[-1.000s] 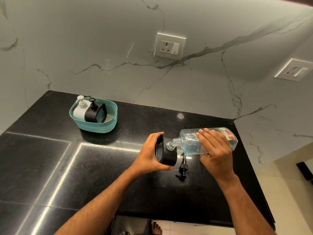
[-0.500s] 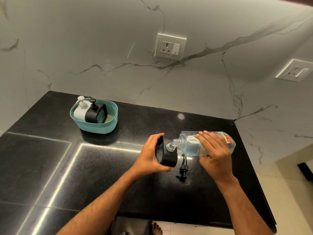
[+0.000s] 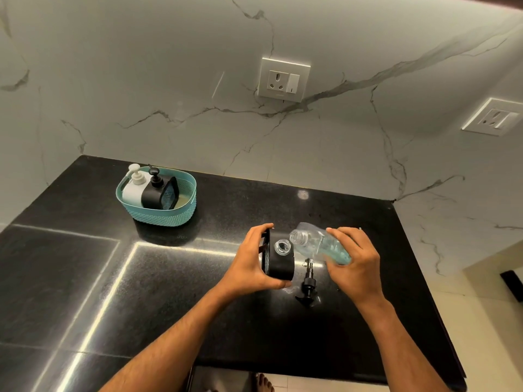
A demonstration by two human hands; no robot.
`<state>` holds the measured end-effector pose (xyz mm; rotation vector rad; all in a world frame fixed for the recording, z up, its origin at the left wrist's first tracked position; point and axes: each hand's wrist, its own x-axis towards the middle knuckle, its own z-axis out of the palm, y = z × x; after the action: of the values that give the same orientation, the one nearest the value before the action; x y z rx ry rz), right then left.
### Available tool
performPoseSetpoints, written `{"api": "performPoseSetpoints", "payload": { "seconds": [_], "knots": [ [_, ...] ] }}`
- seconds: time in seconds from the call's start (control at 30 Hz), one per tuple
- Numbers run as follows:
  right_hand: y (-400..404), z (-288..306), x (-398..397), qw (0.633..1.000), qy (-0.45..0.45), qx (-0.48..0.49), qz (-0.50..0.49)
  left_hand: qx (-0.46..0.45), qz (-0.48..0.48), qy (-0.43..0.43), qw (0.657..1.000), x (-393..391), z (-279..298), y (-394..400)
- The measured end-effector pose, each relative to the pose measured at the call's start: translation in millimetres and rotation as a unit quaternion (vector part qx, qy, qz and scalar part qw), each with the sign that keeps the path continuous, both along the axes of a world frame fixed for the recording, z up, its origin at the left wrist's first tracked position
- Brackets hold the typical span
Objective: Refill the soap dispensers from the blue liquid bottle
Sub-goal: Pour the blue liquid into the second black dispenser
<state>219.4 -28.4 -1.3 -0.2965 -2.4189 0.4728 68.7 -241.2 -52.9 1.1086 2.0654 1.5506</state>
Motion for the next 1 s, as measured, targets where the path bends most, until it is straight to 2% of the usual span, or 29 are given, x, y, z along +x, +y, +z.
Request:
{"api": "performPoseSetpoints", "payload": {
  "seconds": [0.2,0.3,0.43,0.7,1.0],
  "knots": [
    [23,2,-15,0.980,0.033,-0.188,-0.051,-0.011,-0.001,-0.007,1.000,-3,-6,2],
    [42,2,-29,0.961,0.031,-0.276,-0.015,-0.017,-0.005,-0.015,1.000,-4,-10,4],
    [70,0,-54,0.939,0.043,-0.341,0.015,-0.024,-0.015,-0.031,0.999,-8,-14,8],
    [104,-20,-97,0.907,0.055,-0.418,-0.010,-0.046,-0.029,-0.033,0.998,-23,-26,14],
    [115,-54,-120,0.889,0.021,-0.454,-0.052,-0.053,-0.015,-0.052,0.997,-43,-39,25]
  ]
}}
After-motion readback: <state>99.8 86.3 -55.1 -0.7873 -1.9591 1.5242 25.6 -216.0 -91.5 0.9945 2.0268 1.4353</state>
